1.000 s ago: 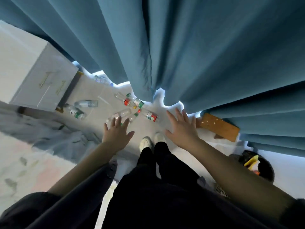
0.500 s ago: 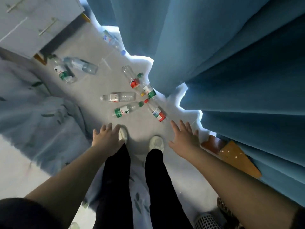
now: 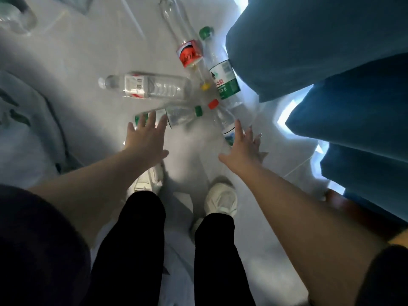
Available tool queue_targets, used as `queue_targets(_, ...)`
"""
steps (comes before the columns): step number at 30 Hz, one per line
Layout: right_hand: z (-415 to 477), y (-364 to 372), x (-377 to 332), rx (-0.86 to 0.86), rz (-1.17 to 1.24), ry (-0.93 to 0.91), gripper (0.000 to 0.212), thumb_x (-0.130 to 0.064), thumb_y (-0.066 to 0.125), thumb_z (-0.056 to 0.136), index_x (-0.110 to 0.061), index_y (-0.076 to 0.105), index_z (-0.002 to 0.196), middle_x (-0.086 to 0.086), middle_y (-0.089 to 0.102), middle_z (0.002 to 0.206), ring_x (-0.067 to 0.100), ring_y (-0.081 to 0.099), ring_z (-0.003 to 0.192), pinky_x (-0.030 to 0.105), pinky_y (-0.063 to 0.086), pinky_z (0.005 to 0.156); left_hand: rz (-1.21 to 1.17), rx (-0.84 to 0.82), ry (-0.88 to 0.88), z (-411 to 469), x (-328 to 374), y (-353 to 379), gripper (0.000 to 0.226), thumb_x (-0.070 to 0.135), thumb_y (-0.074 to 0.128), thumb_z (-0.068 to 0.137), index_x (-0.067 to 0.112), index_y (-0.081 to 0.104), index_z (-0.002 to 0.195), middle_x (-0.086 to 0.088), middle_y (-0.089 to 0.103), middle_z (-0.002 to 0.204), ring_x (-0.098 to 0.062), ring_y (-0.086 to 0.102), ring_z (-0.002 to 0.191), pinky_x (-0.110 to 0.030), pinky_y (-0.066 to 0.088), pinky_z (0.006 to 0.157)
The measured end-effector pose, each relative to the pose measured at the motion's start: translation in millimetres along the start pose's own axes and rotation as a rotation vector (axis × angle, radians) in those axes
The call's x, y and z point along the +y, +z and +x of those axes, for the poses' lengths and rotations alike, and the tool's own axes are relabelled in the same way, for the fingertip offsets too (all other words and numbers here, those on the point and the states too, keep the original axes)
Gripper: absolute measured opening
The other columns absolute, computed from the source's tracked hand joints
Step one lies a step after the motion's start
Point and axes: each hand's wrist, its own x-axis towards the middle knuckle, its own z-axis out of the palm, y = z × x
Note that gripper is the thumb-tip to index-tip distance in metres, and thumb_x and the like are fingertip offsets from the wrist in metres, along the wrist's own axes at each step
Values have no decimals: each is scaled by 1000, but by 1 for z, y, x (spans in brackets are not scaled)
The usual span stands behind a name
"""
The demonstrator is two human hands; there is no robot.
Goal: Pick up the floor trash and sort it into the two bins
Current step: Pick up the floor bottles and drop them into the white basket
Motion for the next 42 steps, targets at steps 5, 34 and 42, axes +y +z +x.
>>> queue_targets(5,47,27,1,102,-28,-29,115,-55,72,76,-34,-14,149,8,-6,161,37,-4,147,66,15,111,-54,164,-7,47,-4,24,109,36,79,71,20,5,149,-14,11,156,-36,13,143,-52,25,110)
queue_targets(34,-227,-172,-13,423,395,-99,76,-23,72,71,-24,33,136,5,42,129,28,42,120,43,46,84,-538,426,60,-201,18,-190,74,14,74,65,12,38,129,-13,43,123,-34,43,110,-45,44,86)
queue_targets(42,-498,-304,-26,719,773,-188,75,-18,74,67,-19,39,133,4,45,129,26,50,111,32,44,84,-820,682,313,-432,32,-377,68,14,77,69,6,41,126,-10,46,121,-24,44,110,-25,37,83)
